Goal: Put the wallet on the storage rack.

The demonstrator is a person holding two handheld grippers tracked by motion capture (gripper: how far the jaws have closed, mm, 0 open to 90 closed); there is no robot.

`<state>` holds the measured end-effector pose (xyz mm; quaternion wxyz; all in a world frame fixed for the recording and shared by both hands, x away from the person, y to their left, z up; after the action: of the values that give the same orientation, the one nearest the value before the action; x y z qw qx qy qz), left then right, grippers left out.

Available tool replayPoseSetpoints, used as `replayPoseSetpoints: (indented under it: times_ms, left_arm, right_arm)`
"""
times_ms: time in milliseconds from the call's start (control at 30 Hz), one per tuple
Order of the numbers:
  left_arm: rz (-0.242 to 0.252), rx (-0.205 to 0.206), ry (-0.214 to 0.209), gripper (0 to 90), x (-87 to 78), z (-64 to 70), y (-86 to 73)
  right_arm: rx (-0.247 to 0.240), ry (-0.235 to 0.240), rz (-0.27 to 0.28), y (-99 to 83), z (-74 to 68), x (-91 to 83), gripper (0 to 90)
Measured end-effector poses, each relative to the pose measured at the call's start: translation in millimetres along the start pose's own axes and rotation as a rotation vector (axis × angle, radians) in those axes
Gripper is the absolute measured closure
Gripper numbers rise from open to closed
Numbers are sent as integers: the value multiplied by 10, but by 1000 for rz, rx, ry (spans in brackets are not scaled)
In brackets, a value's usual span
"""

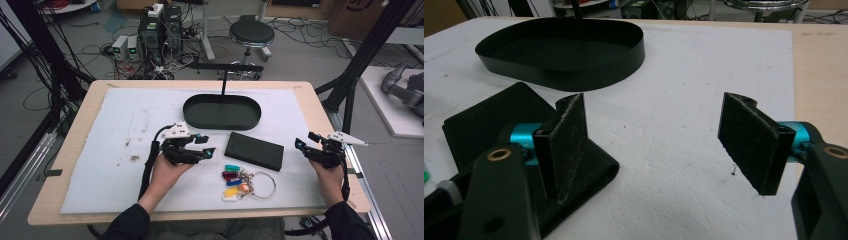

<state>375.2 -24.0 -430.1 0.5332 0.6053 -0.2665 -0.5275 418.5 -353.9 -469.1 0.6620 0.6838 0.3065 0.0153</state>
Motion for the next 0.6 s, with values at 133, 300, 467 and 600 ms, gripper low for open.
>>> replayPoseSetpoints:
  times_ms: [133, 300, 467, 600]
  left_arm:
    - [-31, 20, -48, 517, 260, 136, 20]
    - [-95, 59, -90, 543, 593, 295, 10]
    - [-170, 88, -142, 600, 912, 444, -48]
    - [-248, 79, -169, 608, 1144, 517, -145]
  right_arm:
    - [-2, 2, -4, -2, -8, 6, 283]
    - [-6, 5, 0, 3, -5, 11, 283]
    - [-4, 4, -3, -1, 1, 21, 284]
    - [-8, 5, -5, -3, -5, 32, 283]
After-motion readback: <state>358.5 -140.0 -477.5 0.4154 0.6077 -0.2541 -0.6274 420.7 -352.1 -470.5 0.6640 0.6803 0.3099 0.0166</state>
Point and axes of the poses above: each handheld gripper's, and its own axes: x roughly forward along the jaws, y roughly out of its top, z roughly to its right, the point moved 10 cm from there along x, roughly forward along the jaws, and after that the axes turned 2 degrees about -y, right-handed, at the moved point
